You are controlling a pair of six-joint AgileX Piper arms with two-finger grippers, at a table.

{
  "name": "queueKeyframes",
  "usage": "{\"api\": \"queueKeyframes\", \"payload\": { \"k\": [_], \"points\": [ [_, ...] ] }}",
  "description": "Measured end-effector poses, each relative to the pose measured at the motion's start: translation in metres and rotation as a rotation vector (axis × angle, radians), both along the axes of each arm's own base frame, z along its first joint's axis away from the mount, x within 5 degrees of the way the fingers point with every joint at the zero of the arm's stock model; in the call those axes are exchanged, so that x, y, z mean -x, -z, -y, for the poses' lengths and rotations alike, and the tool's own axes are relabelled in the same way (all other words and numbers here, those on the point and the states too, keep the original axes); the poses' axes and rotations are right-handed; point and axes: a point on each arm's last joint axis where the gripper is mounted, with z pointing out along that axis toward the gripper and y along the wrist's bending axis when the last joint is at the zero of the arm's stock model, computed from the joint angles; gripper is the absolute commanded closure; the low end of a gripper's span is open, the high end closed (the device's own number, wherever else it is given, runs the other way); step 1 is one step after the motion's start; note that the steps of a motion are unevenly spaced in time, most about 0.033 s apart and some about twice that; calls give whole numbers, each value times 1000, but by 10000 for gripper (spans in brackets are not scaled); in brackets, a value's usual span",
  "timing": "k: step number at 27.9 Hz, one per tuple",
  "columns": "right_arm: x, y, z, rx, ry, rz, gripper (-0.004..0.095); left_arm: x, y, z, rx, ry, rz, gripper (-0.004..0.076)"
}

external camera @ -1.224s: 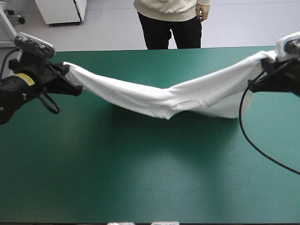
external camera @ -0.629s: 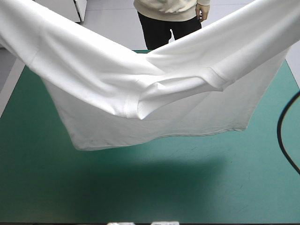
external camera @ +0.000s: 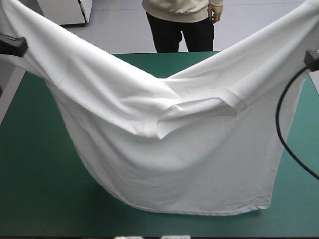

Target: Fold the cloth

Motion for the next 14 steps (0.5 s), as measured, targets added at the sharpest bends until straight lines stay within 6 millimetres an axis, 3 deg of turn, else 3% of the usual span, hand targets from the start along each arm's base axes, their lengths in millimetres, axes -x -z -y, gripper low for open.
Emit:
{"api": "queueKeyframes", "payload": {
  "k": [5, 7, 14],
  "points": [
    [-77, 55, 1, -17, 21, -204, 912, -60, 54, 14, -42, -4, -174, 733],
    [-128, 95, 2, -24, 37, -308, 911, -104, 89, 23, -54, -16, -232, 733],
    [-215, 160, 2, -7, 50, -456, 916, -209, 177, 48, -48, -12, -375, 733]
  ]
}}
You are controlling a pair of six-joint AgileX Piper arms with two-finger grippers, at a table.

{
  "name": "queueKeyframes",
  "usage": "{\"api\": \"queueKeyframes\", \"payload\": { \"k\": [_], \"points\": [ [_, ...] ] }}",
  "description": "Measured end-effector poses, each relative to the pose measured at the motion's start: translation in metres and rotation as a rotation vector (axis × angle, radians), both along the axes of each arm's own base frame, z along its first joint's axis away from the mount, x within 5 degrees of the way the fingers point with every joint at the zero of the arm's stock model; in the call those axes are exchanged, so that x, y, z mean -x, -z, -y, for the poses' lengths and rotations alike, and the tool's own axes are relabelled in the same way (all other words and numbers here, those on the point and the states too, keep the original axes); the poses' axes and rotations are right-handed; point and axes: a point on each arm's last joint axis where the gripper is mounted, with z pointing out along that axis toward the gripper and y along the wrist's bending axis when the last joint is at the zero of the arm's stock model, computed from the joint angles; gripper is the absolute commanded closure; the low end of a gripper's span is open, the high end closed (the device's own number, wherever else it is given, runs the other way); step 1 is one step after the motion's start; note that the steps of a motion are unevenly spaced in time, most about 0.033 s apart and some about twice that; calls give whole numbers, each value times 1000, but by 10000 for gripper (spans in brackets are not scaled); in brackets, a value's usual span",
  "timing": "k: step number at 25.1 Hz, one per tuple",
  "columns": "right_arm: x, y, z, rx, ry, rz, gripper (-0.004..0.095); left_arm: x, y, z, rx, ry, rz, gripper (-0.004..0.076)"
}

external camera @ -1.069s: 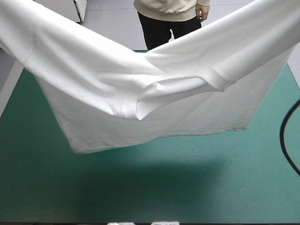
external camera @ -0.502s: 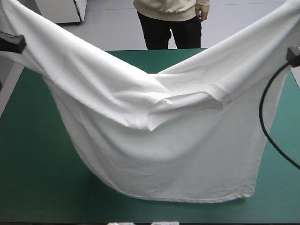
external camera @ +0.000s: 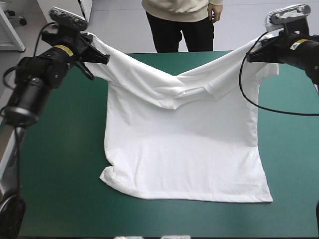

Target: Fold the cloth

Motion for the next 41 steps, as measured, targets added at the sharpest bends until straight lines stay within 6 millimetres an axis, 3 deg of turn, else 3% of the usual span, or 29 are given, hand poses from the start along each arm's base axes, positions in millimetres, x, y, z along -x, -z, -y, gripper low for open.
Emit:
{"api": "queueKeyframes", "payload": {
  "k": [5, 6, 10, 13, 16, 17, 19, 21, 23, 26, 30, 35, 38, 41],
  "points": [
    [-45, 40, 0, 11, 6, -57, 925, -55, 62, 14, -8, 9, -65, 733],
    [-61, 58, 0, 11, 8, -92, 925, -69, 82, 18, -10, 11, -83, 733],
    [-96, 109, 0, 13, 10, -204, 884, -91, 124, 23, -12, 5, -164, 725],
    [-111, 142, 0, 14, 6, -295, 749, -95, 139, 24, -13, -1, -227, 619],
    [-117, 163, -2, -6, -1, -367, 601, -95, 148, 24, -6, -6, -282, 401],
    [-117, 164, -2, -13, -2, -373, 503, -95, 149, 24, -4, -7, -292, 318],
    [-115, 158, -3, -23, -8, -375, 335, -92, 149, 24, -1, -10, -325, 283],
    [-106, 142, -2, -22, -18, -386, 218, -83, 141, 22, -9, -14, -362, 283],
    [-88, 110, 3, -26, -17, -361, 215, -68, 119, 18, -11, -17, -371, 283],
    [-62, 79, 10, -43, -3, -362, 247, -44, 91, 12, -17, -21, -388, 283],
    [-12, 37, 13, -54, -10, -373, 348, -2, 61, 2, -36, -19, -465, 283],
    [44, 5, 7, -94, -26, -331, 385, 46, 64, -3, 11, 11, -568, 283],
    [78, -2, 5, -111, -17, -311, 385, 74, 83, -7, 19, 18, -665, 283],
    [106, 2, 4, -126, -7, -317, 385, 99, 108, -11, 19, 21, -774, 283]
  ]
}}
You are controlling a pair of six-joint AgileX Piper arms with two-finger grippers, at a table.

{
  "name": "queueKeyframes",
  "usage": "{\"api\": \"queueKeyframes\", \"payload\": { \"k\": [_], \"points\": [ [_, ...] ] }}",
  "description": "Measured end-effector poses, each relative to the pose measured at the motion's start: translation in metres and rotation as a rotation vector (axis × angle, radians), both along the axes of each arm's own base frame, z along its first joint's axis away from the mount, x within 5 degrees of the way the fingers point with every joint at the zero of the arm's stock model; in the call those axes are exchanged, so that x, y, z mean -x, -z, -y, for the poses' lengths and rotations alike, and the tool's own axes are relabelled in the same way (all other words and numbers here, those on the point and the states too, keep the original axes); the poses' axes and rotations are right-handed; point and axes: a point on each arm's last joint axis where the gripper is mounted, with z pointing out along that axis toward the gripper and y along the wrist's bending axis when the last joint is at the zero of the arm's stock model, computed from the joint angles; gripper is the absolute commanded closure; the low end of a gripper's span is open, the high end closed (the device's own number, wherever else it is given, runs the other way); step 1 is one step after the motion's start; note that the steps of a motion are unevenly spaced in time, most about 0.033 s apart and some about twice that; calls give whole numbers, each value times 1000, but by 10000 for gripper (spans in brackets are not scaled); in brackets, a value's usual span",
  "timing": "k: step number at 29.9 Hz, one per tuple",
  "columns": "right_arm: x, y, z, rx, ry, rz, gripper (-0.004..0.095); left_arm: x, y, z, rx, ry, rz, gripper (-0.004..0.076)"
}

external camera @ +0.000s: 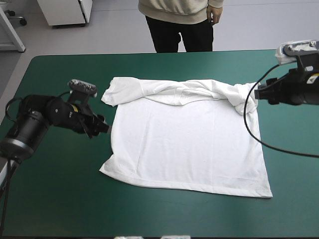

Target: Fold the cloth

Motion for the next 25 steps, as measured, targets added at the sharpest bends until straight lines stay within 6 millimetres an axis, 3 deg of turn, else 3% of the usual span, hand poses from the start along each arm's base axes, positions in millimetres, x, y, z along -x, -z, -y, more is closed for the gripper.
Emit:
{"api": "queueKeyframes", "payload": {
  "k": [4, 8, 11, 25],
  "points": [
    [25, 14, -1, -8, 10, -8, 386, 26, 36, -3, 21, -1, -89, 283],
    [40, 24, -2, -13, 22, 9, 386, 35, 71, -5, 14, 4, -120, 283],
    [41, 31, -2, -19, 24, -6, 386, 36, 93, -5, -4, 5, -171, 283],
    [40, 36, -3, -39, 21, -16, 386, 29, 135, 20, -22, 113, -264, 283]
  ]
}}
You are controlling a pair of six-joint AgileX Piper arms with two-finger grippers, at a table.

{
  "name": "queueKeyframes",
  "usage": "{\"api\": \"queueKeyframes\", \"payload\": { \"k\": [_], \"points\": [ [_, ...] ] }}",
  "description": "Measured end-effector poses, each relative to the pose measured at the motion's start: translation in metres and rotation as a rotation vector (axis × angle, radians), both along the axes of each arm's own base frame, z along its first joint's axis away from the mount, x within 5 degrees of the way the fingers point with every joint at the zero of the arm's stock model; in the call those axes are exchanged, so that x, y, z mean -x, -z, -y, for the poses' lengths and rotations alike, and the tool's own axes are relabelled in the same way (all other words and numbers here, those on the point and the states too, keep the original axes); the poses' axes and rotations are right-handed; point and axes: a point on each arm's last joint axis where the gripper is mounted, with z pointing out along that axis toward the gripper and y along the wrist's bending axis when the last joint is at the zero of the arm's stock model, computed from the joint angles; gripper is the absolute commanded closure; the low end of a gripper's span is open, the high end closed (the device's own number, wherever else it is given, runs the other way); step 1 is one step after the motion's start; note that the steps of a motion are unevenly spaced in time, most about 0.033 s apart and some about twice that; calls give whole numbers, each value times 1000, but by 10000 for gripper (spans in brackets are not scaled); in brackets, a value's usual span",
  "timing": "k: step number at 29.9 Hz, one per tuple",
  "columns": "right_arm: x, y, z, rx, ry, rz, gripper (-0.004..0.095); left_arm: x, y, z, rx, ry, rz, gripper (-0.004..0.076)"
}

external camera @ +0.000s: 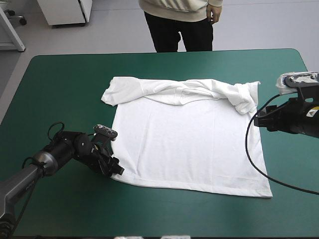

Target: Fold the cloth

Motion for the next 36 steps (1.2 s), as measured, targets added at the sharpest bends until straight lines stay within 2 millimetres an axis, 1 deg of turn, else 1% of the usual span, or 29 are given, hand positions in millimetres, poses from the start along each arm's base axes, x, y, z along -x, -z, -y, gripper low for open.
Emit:
{"api": "queueKeyframes", "payload": {
  "k": [1, 2, 3, 4, 5, 6, 7, 10, 12, 15, 19, 22, 25, 27, 31, 36],
  "points": [
    [0, 0, 0, -1, -1, -1, 386, -1, 1, 0, -1, -5, -6, 290],
    [0, 0, 0, -1, -1, -3, 386, -2, 2, 1, -2, -8, -14, 320],
    [1, 0, 0, 0, -2, -8, 386, -3, 3, 1, -4, -10, -25, 363],
    [1, 1, 0, 0, -4, -12, 386, -4, 5, 2, -7, -10, -38, 423],
    [1, 1, 0, 3, -8, -17, 389, -4, 6, 2, -13, -7, -45, 538],
    [2, 2, 0, 7, -14, -31, 396, -5, 6, 1, -21, -2, -46, 622],
    [3, 4, 0, 9, -17, -45, 403, -6, 6, 1, -32, 4, -41, 724],
    [5, 17, 1, 24, -20, -127, 442, -9, 7, -2, -57, 20, -26, 733],
    [5, 32, 2, 32, -11, -193, 466, -9, 7, -1, -54, 21, -26, 733],
    [9, 53, 5, 49, 17, -270, 469, -9, 7, -1, -51, 20, -27, 733],
    [15, 88, 8, 73, 36, -391, 469, -9, 7, -1, -50, 20, -27, 733],
    [19, 123, 8, 74, 40, -494, 462, -9, 7, -1, -50, 21, -27, 733],
    [22, 154, 10, 87, 55, -536, 462, -9, 7, -1, -50, 25, -26, 733],
    [25, 169, 11, 98, 63, -549, 461, -9, 7, -1, -51, 26, -27, 733],
    [29, 193, 12, 101, 73, -574, 461, -9, 7, -1, -51, 28, -26, 733],
    [26, 213, 12, 101, 78, -621, 462, -9, 7, -1, -50, 27, -26, 733]
  ]
}}
